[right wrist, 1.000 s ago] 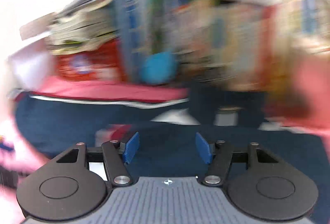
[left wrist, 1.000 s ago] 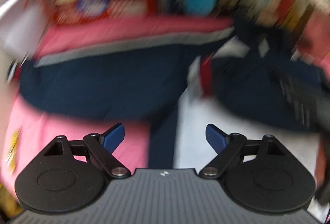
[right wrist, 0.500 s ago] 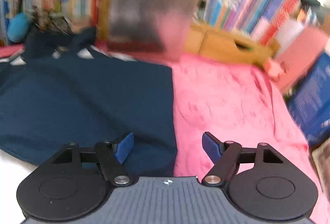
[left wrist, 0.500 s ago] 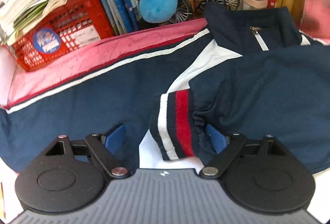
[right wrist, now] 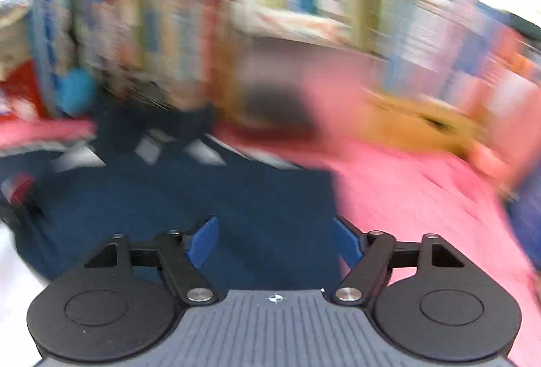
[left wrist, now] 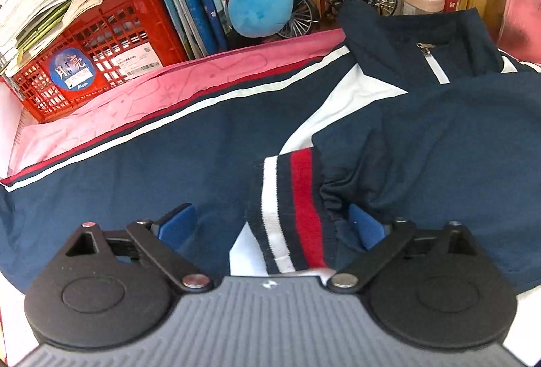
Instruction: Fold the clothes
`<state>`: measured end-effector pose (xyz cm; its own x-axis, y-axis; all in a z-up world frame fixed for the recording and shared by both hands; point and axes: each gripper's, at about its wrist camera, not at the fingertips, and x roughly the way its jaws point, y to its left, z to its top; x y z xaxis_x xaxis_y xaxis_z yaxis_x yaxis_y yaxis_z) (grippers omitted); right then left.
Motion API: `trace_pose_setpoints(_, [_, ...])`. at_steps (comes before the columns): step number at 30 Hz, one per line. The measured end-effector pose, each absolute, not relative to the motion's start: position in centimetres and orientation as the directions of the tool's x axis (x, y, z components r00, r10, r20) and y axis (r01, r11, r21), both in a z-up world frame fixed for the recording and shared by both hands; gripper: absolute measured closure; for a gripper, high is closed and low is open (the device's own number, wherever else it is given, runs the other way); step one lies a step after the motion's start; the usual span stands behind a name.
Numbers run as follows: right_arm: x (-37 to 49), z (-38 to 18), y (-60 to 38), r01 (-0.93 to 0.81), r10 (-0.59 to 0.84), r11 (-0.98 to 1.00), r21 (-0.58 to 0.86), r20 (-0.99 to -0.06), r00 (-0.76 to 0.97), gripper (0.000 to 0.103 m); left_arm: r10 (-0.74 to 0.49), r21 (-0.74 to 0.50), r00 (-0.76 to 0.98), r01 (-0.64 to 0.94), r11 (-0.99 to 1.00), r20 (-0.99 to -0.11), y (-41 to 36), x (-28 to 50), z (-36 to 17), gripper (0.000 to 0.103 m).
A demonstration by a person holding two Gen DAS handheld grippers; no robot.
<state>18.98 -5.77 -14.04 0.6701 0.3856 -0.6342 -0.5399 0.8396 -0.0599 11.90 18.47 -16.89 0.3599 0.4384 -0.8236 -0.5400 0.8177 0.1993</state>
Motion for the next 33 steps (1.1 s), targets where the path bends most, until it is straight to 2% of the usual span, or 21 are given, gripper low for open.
trace_pose_setpoints(2, [20.6,-15.9,-2.0,-0.616,0.443,0.786,-0.044,-0.656,0.611,0.031,0.430,0.192,0.356,-0.541,0.819,-0.830,18.6,12.0,-16.8,0.004])
trace_pose_setpoints(5, [23.4,-18.2,-0.3,-0.654,0.413,0.750,-0.101,-0.701,0.582,0.032,0.417,0.168,0.359,-0.556,0.814,-0.835,19.0,11.7,-16.9,0.003])
trace_pose_setpoints(6, [24.5,-18.7,-1.0,-0.639,0.386,0.760,-0.120,-0.708,0.592,0.028,0.415,0.165,0.361,-0.556,0.815,-0.835,19.0,11.7,-17.0,0.002])
trace_pose_setpoints(8, [27.2,-19.6,-3.2,-0.523,0.277,0.838,-0.155,-0.705,0.653,0.006,0.414,0.163,0.365,-0.554,0.816,-0.834,18.9,11.7,-17.1,0.002])
trace_pose_setpoints(9, [28.7,-19.9,-4.5,-0.434,0.208,0.886,-0.164,-0.696,0.687,0.000,0.415,0.165,0.363,-0.554,0.816,-0.834,18.9,11.7,-17.1,0.002])
trace_pose_setpoints(11, [30.8,-19.4,-6.2,-0.284,0.106,0.949,-0.136,-0.711,0.695,0.002,0.418,0.171,0.357,-0.554,0.815,-0.835,18.8,11.9,-17.1,0.002])
trace_pose_setpoints(12, [31.5,-18.9,-6.6,-0.230,0.076,0.966,-0.118,-0.722,0.688,0.009,0.419,0.174,0.351,-0.555,0.813,-0.838,18.7,11.9,-16.9,0.002])
trace_pose_setpoints(13, [31.0,-18.2,-6.6,-0.232,0.091,0.967,-0.101,-0.715,0.693,0.012,0.418,0.175,0.347,-0.556,0.813,-0.839,18.7,11.9,-16.7,0.003])
trace_pose_setpoints(15, [28.9,-16.6,-6.3,-0.275,0.147,0.958,-0.078,-0.690,0.709,0.012,0.412,0.163,0.360,-0.555,0.816,-0.837,18.7,11.6,-16.0,0.007])
trace_pose_setpoints(20, [20.3,-14.4,-4.2,-0.473,0.329,0.880,-0.040,-0.666,0.670,0.007,0.373,0.075,0.447,-0.554,0.829,-0.813,19.7,8.9,-13.1,0.007])
trace_pose_setpoints(22, [17.3,-15.5,-2.9,-0.558,0.347,0.824,-0.097,-0.693,0.632,0.003,0.374,0.065,0.464,-0.555,0.829,-0.803,20.4,7.5,-11.9,0.007])
trace_pose_setpoints(24, [16.1,-18.0,-1.1,-0.572,0.273,0.801,-0.176,-0.743,0.612,0.001,0.395,0.067,0.472,-0.572,0.818,-0.788,21.5,5.9,-10.8,0.007])
trace_pose_setpoints(25, [15.8,-18.3,-1.1,-0.539,0.261,0.824,-0.176,-0.726,0.636,0.000,0.406,0.067,0.476,-0.581,0.811,-0.780,22.1,5.0,-10.3,0.007])
trace_pose_setpoints(28, [16.4,-17.4,-0.4,-0.491,0.214,0.855,-0.166,-0.750,0.626,0.001,0.490,0.113,0.465,-0.630,0.768,-0.738,24.5,2.1,-8.8,0.007])
trace_pose_setpoints(30, [16.2,-16.2,0.1,-0.479,0.211,0.859,-0.183,-0.726,0.654,0.001,0.584,0.184,0.404,-0.690,0.700,-0.704,27.0,-0.1,-8.3,0.007])
trace_pose_setpoints(33, [15.1,-15.1,0.9,-0.486,0.206,0.846,-0.221,-0.705,0.679,0.001,0.682,0.214,0.273,-0.815,0.539,-0.678,32.3,-4.0,-8.1,0.007])
